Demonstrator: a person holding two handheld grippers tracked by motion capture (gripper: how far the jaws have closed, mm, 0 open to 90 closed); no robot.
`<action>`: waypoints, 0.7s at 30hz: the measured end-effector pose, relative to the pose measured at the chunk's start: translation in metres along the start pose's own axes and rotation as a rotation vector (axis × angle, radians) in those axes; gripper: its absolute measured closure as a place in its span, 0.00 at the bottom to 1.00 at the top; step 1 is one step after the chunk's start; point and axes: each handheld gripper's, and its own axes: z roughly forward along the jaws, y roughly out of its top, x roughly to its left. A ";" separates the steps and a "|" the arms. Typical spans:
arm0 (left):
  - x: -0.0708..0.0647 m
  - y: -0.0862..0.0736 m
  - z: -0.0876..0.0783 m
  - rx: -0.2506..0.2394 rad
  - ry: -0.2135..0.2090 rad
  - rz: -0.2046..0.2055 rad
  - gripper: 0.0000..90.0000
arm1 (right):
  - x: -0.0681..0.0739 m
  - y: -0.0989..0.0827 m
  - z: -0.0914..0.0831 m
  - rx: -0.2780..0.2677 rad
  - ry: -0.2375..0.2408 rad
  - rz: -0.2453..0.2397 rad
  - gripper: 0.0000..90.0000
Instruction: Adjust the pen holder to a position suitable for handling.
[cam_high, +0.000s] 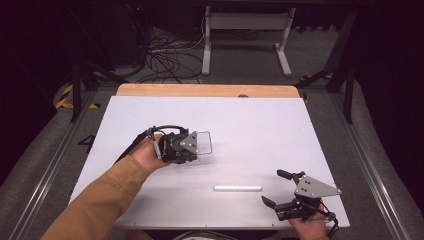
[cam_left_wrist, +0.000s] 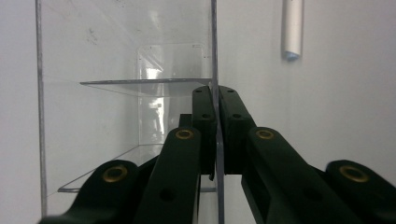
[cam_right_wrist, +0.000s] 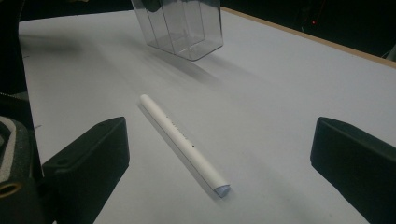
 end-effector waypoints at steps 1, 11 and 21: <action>-0.001 0.003 0.002 0.001 -0.009 0.003 0.96 | 0.000 0.000 0.000 0.000 0.000 0.000 0.06; -0.004 0.024 0.021 0.012 -0.061 0.049 0.95 | 0.000 0.000 -0.001 -0.002 0.004 0.000 0.06; -0.004 0.026 0.025 0.019 -0.069 0.063 0.93 | 0.000 0.000 -0.002 -0.003 0.008 0.001 0.06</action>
